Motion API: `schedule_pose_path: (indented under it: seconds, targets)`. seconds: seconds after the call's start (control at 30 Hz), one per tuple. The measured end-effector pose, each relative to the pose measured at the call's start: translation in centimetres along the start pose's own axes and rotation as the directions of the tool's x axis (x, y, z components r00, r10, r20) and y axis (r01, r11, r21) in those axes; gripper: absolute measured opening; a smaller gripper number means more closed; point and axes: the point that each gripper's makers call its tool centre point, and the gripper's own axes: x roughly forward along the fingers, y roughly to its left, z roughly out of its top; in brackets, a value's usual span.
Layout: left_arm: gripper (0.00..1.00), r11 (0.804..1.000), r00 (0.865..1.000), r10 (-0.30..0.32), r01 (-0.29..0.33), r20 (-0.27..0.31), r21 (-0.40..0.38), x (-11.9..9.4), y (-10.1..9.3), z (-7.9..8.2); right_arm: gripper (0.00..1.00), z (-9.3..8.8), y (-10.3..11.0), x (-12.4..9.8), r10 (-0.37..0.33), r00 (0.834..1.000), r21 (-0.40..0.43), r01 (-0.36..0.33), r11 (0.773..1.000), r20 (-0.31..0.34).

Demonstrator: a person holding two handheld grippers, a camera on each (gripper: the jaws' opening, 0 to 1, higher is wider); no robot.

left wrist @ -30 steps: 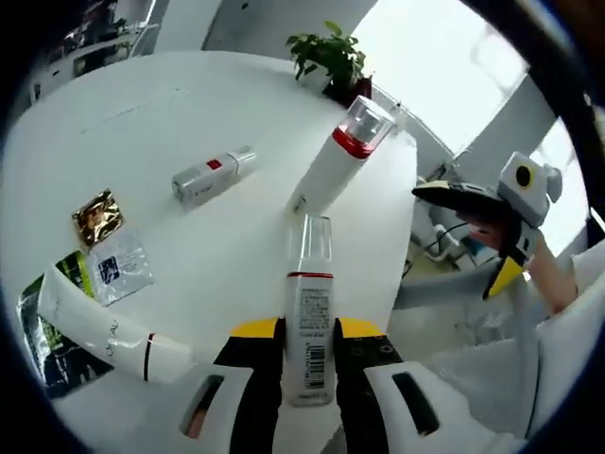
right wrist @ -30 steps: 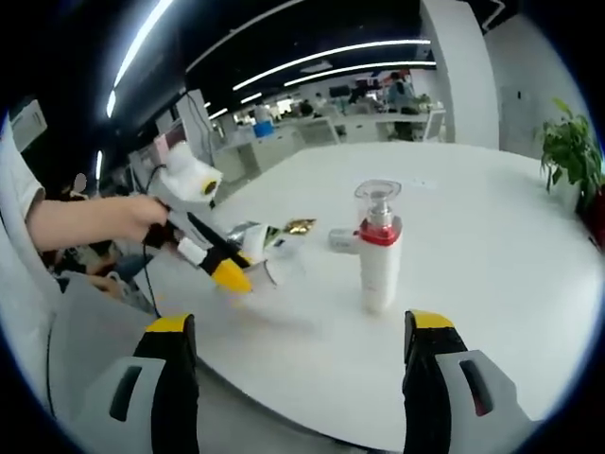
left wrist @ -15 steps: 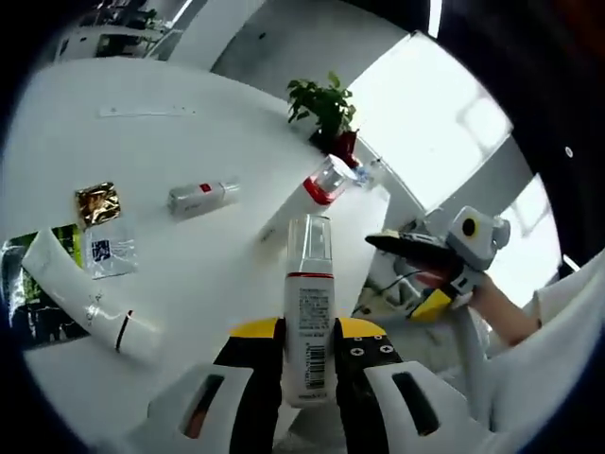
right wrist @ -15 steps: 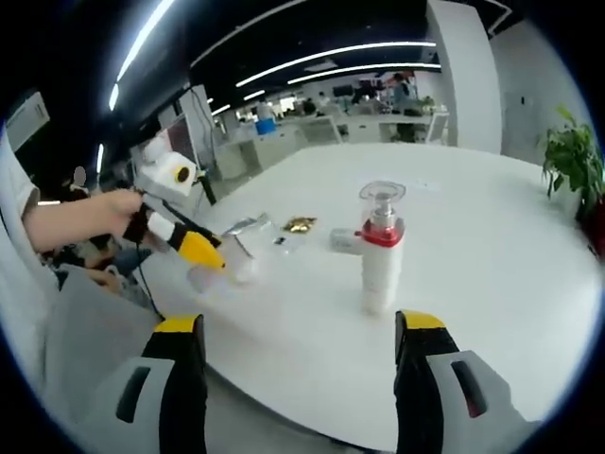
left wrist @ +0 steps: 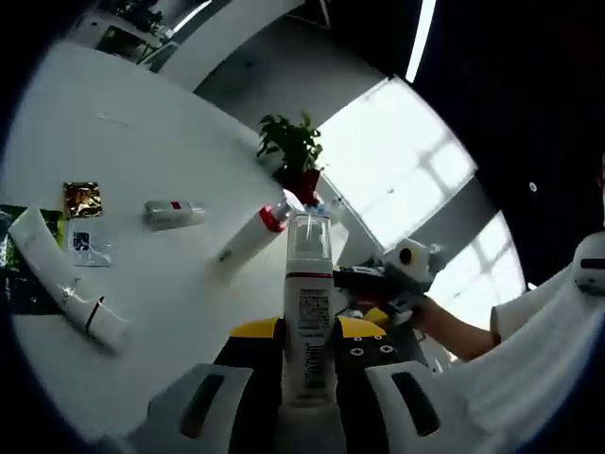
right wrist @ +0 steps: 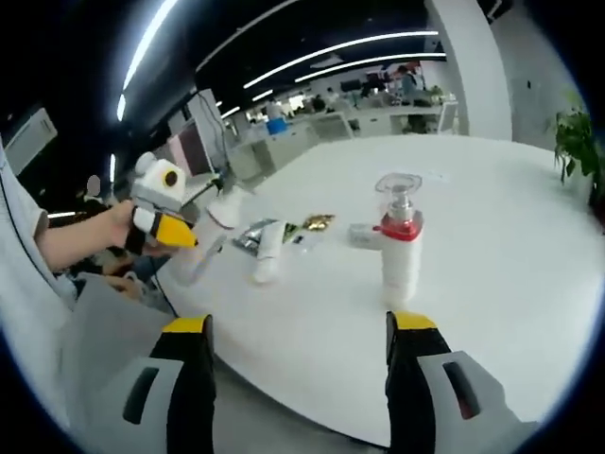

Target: Arrange the skincare products in the storage area until every visible bottle or jar stands upright without overlapping.

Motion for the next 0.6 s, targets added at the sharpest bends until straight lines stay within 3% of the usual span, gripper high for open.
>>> schedule_pose_path:
  seconds: [0.17, 0.3, 0.43, 0.53, 0.6]
  targets:
    - [0.16, 0.999, 0.998, -0.036, 0.037, 0.045, -0.019, -1.0, -0.6, 0.1, 0.7, 0.2, 0.5, 0.1, 0.038, 0.999, 0.011, -0.038, 0.999, 0.001]
    - [0.16, 0.995, 0.992, -0.101, 0.102, 0.072, -0.015, -1.4, -1.9, 0.3, 0.66, 1.5, 2.6, -0.1, 0.125, 0.991, 0.028, -0.127, 0.992, 0.045]
    - [0.16, 0.971, 0.964, -0.237, 0.237, 0.12, 0.012, -1.8, -4.7, 1.1, 0.67, 3.3, 5.6, -0.4, 0.249, 0.962, 0.033, -0.254, 0.967, 0.112]
    - [0.16, 0.952, 0.942, -0.306, 0.304, 0.136, 0.037, -2.1, -6.2, 1.4, 0.66, 5.2, 7.6, -0.7, 0.314, 0.934, 0.039, -0.325, 0.945, 0.17]
    - [0.16, 0.944, 0.934, -0.33, 0.327, 0.133, 0.049, -2.1, -6.8, 1.5, 0.66, 6.9, 8.7, -1.2, 0.356, 0.904, 0.06, -0.38, 0.923, 0.237]
